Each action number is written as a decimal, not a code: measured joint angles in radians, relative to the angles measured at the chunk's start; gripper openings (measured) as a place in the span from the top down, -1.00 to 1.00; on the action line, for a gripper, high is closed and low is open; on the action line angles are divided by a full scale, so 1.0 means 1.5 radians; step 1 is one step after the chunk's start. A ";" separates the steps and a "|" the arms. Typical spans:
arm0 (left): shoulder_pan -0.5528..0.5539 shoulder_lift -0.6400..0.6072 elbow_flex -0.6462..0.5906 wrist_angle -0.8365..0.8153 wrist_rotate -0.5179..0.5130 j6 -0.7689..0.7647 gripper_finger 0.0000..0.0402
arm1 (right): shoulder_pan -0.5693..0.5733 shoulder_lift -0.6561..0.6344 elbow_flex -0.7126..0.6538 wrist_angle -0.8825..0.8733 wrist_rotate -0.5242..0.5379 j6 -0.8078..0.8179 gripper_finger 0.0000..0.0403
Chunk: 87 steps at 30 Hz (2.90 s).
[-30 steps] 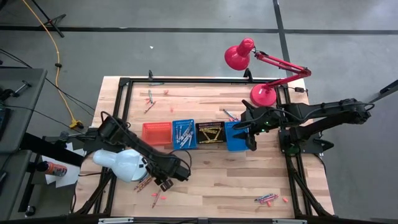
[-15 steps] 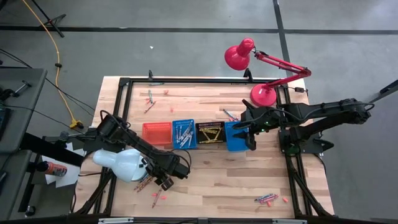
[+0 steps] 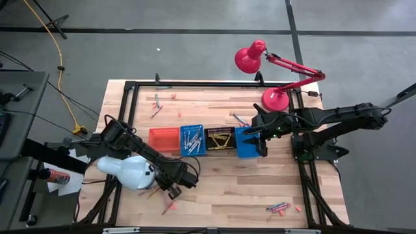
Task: Sort crayons
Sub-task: Put the yellow crayon into the black bin, then put the blue crayon into the orange bin
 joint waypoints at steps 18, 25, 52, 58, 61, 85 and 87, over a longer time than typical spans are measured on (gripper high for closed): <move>0.001 -0.015 -0.002 -0.006 -0.013 0.025 0.99 | 0.000 0.000 0.000 0.000 0.000 0.000 0.16; 0.010 -0.062 -0.005 -0.023 -0.078 0.022 1.00 | 0.000 0.000 0.000 0.000 0.001 0.000 0.16; 0.137 -0.335 -0.001 0.609 -0.569 0.414 0.99 | 0.000 -0.087 0.000 0.025 -0.025 -0.008 0.16; 0.159 -0.337 -0.001 0.731 -0.594 0.514 0.99 | 0.019 -0.154 0.000 0.075 -0.010 0.017 0.16; 0.164 -0.337 -0.001 0.749 -0.591 0.533 1.00 | 0.037 -0.170 0.000 0.086 0.018 0.019 0.16; 0.160 -0.469 -0.026 0.780 -0.557 0.625 1.00 | 0.079 -0.165 0.000 0.080 0.080 0.012 0.16; 0.160 -0.482 -0.069 0.828 -0.557 0.617 1.00 | 0.079 -0.163 0.000 0.081 0.080 0.004 0.16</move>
